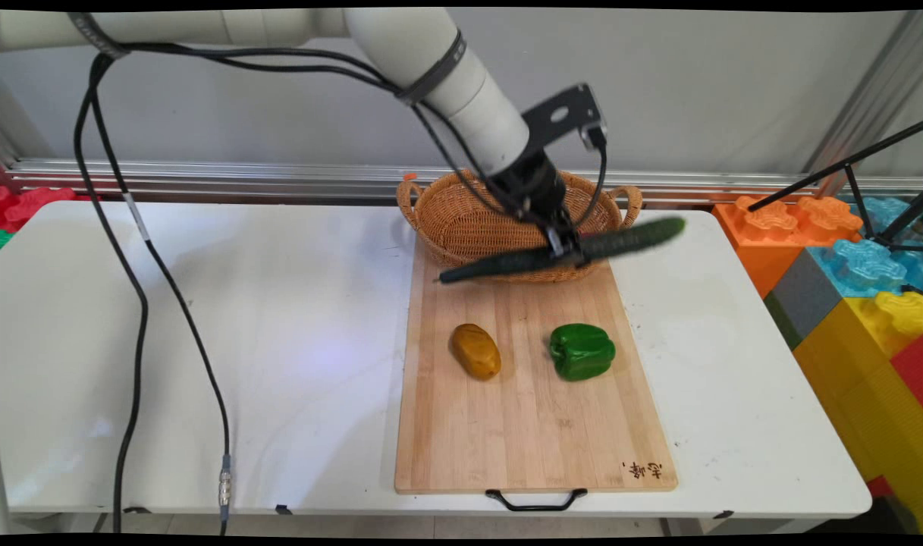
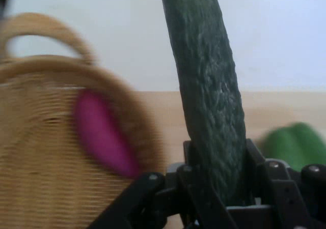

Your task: Place the picked object in the vegetable basket

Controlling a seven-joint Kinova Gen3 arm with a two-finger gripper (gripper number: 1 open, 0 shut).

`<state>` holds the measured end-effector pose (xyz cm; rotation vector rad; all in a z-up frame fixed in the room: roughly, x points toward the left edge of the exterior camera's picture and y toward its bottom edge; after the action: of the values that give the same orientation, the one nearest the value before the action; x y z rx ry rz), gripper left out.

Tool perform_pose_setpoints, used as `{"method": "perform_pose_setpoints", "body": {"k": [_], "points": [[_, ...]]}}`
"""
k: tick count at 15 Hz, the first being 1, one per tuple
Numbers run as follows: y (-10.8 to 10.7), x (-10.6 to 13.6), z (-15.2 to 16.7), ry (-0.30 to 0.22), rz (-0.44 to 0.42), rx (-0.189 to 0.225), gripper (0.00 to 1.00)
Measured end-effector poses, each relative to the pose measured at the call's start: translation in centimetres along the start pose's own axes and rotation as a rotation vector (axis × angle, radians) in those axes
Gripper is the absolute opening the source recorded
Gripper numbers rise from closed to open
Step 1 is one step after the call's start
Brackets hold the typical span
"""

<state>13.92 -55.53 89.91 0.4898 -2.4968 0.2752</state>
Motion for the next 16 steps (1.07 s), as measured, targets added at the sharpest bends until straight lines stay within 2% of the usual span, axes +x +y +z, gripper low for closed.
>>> {"method": "perform_pose_setpoints", "body": {"k": [2,5,16], "points": [[-2.2,-0.1,0.4,0.007,-0.03,0.059,0.0],[-4.8,-0.5,1.5,0.018,-0.07,0.121,0.0],[-10.7,-1.6,7.1,0.051,-0.16,0.273,0.0]]}}
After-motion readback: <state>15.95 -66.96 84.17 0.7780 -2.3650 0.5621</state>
